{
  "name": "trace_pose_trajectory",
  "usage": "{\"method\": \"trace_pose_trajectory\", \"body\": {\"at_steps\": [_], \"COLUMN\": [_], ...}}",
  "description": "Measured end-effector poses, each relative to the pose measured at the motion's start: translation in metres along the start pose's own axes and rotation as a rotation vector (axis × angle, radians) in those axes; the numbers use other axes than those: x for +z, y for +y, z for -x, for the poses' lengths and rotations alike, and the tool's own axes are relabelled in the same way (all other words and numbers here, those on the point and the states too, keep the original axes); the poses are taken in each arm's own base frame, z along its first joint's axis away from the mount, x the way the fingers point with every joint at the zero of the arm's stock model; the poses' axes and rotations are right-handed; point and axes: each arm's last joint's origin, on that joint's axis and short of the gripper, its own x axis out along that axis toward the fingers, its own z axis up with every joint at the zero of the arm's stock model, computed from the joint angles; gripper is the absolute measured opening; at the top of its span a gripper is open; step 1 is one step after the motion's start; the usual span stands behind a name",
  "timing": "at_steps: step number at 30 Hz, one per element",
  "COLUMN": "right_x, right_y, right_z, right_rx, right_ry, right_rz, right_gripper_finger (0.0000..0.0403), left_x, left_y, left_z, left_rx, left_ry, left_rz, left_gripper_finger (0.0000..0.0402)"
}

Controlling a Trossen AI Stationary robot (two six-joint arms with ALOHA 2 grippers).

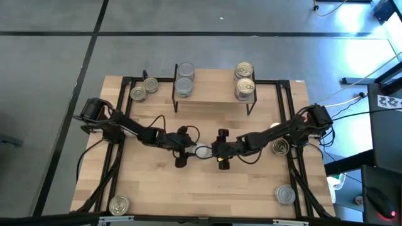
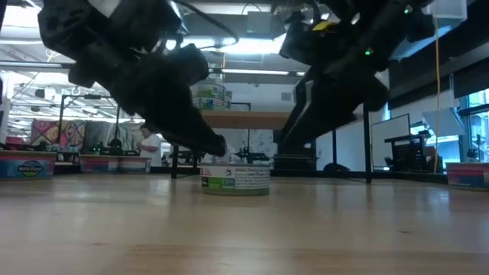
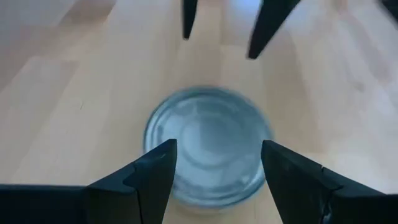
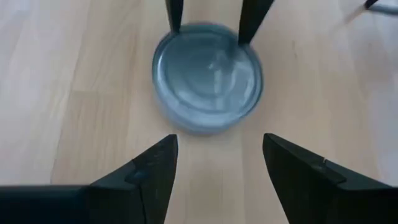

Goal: Stack canned seafood by type on shelf
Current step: Put the green white tuna can on the shelf

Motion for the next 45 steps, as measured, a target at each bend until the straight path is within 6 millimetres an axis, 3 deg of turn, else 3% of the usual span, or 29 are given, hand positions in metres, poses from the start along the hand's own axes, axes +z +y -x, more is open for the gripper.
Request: {"method": "trace_pose_trajectory", "body": {"at_steps": [16,27,34,45], "right_x": [-0.001,-0.003,0.005,0.0], "right_y": [0.002,0.013,0.014,0.017], "right_z": [-0.006,-0.031,-0.031,-0.042], "right_rx": [-0.003,0.037,0.031,0.013], "right_ry": [-0.016,-0.109,-0.189,-0.15], "right_rz": [0.013,0.287,0.346,0.434], "right_gripper_finger": [0.0237,0.0237,0.0239,0.033], "left_x": [-0.014,-0.032,-0.031,-0.03], "left_y": [0.007,0.018,0.019,0.026], "left_z": [-0.011,-0.002,-0.002,-0.003], "left_rx": [0.028,0.019,0.019,0.008], "left_ry": [0.053,-0.013,-0.021,-0.021], "left_rz": [-0.039,0.069,0.073,0.1], "left_gripper_finger": [0.0233,0.0233,0.0233,0.0233]}}
